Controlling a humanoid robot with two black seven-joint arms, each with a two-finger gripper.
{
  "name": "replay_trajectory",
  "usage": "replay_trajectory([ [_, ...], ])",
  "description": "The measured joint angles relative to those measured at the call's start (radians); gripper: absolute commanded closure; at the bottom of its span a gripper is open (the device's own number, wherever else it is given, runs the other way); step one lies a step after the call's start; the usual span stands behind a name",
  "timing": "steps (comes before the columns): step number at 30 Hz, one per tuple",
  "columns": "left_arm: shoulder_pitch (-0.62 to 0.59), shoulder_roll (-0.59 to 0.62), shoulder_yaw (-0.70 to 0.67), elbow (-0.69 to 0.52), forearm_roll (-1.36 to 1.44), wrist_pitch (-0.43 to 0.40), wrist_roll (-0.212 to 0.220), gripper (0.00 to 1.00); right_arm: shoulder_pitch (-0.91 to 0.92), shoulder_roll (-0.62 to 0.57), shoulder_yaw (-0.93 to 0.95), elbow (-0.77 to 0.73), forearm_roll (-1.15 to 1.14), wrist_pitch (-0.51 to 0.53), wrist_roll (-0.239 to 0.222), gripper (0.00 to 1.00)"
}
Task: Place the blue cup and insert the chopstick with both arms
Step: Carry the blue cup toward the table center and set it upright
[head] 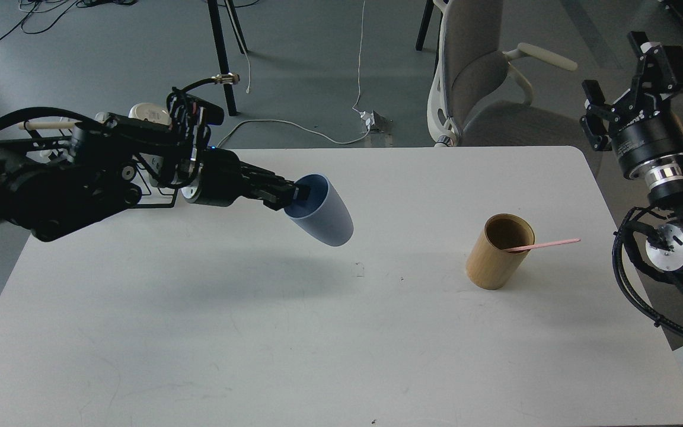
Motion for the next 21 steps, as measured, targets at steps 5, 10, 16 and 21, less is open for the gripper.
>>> replay_trajectory([
  [5, -0.041, -0.278, 0.224, 0.291, 0.020, 0.030, 0.000, 0.98, 0.017, 0.004, 0.006, -0.015, 0.000, 0.003, 0.000, 0.05],
  [10, -0.010, -0.401, 0.342, 0.466, 0.030, 0.061, 0.000, 0.98, 0.018, 0.004, 0.006, -0.018, 0.000, 0.003, 0.000, 0.05],
  [16, 0.036, -0.409, 0.355, 0.483, 0.031, 0.063, 0.000, 0.95, 0.012, 0.004, 0.003, -0.018, 0.000, 0.004, 0.000, 0.05],
  [21, 0.048, -0.409, 0.353, 0.484, 0.031, 0.063, 0.000, 0.89, 0.009, 0.004, -0.001, -0.018, 0.000, 0.005, 0.000, 0.05],
])
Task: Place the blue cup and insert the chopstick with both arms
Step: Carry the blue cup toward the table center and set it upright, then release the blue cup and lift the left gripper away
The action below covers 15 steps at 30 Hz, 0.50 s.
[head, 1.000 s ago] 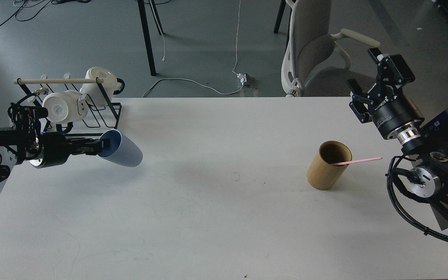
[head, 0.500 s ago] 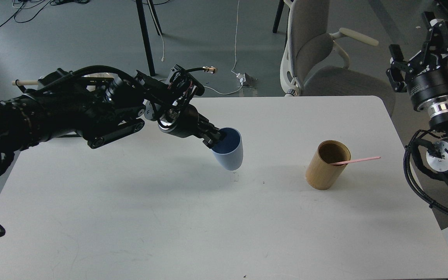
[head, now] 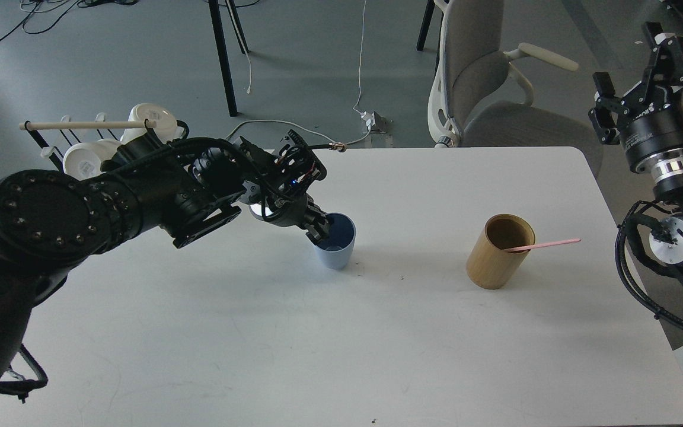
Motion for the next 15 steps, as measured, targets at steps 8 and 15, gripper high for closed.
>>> replay_trajectory([
  [8, 0.000, 0.000, -0.011, -0.010, -0.011, -0.002, 0.000, 0.63, -0.005, 0.000, -0.004, 0.002, 0.000, 0.002, 0.000, 0.05],
  [15, -0.005, 0.029, -0.061, -0.023, -0.012, -0.016, 0.000, 0.30, -0.006, -0.014, -0.012, 0.011, -0.015, 0.004, 0.000, 0.04],
])
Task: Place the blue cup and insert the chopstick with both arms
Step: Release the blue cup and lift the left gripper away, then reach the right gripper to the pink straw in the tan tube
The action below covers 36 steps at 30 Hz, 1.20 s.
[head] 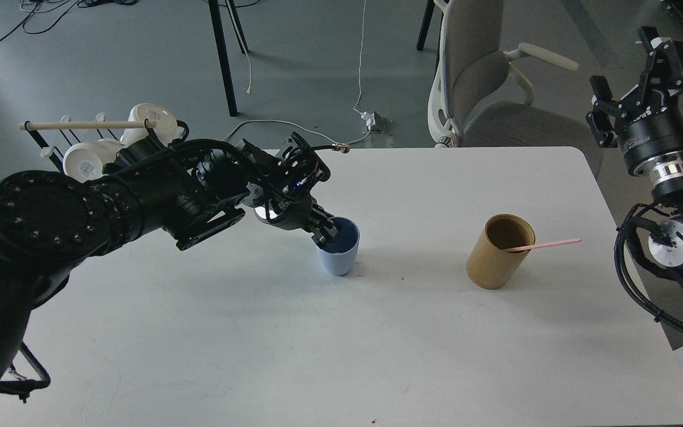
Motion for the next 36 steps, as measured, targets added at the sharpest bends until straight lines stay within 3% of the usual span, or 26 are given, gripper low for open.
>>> replay_trajectory([
  [2, -0.004, 0.034, -0.049, -0.011, -0.005, -0.014, 0.000, 0.14, 0.000, -0.012, -0.010, 0.004, -0.026, -0.003, 0.000, 0.04],
  [5, -0.004, 0.106, -0.209, -0.025, -0.042, -0.072, 0.000, 0.08, 0.009, -0.057, -0.014, 0.005, -0.127, -0.020, 0.000, 0.04],
  [9, 0.049, 0.205, -0.487, -0.031, -0.152, -0.155, 0.000, 0.07, 0.007, -0.159, -0.016, 0.041, -0.344, -0.120, 0.000, 0.04],
  [15, 0.221, 0.257, -0.839, -0.061, -0.414, -0.164, 0.000, 0.03, -0.153, -0.355, -0.023, 0.291, -0.699, -0.392, 0.000, 0.05],
  [18, 0.305, 0.259, -0.987, -0.119, -0.585, -0.160, 0.000, 0.02, -0.290, -0.416, -0.023, 0.375, -0.854, -0.440, 0.000, 0.05],
  [25, 0.376, 0.264, -1.060, -0.188, -0.715, -0.157, 0.000, 0.02, -0.496, -0.443, -0.023, 0.375, -1.074, -0.448, 0.000, 0.08],
  [31, 0.385, 0.259, -1.052, -0.189, -0.718, -0.157, 0.000, 0.02, -0.563, -0.366, -0.024, 0.302, -1.138, -0.448, 0.000, 0.09],
  [36, 0.394, 0.258, -1.051, -0.188, -0.717, -0.157, 0.000, 0.02, -0.568, -0.306, -0.025, 0.248, -1.171, -0.448, 0.000, 0.16],
])
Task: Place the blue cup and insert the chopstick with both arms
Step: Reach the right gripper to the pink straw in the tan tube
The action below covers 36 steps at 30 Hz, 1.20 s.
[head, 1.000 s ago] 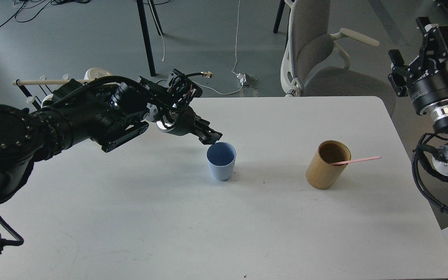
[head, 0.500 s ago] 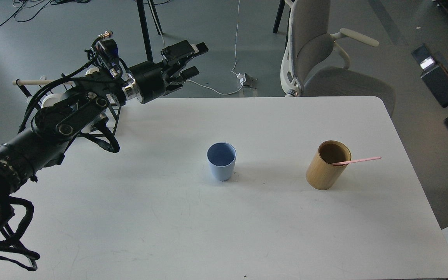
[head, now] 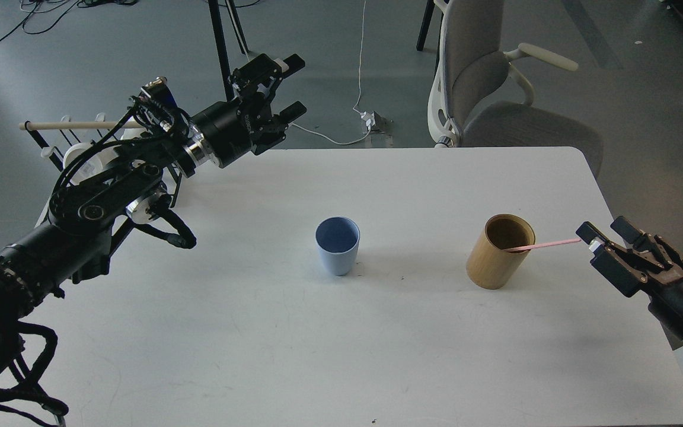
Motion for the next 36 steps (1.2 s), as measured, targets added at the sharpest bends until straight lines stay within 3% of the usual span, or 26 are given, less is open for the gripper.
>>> replay_trajectory([
  [9, 0.017, 0.001, 0.000, 0.007, 0.001, 0.000, 0.000, 0.01, 0.033, 0.074, -0.073, -0.078, -0.003, 0.000, 0.000, 0.40],
  [23, 0.032, -0.002, -0.002, 0.011, 0.000, 0.002, 0.000, 0.01, 0.177, 0.124, -0.199, -0.160, 0.002, 0.000, 0.000, 0.50],
  [28, 0.046, 0.000, -0.003, 0.013, -0.001, 0.002, 0.000, 0.01, 0.201, 0.145, -0.226, -0.181, 0.002, 0.000, 0.000, 0.59],
  [36, 0.052, 0.001, -0.004, 0.014, -0.002, 0.012, 0.000, 0.01, 0.211, 0.151, -0.235, -0.193, 0.002, 0.000, 0.000, 0.89],
])
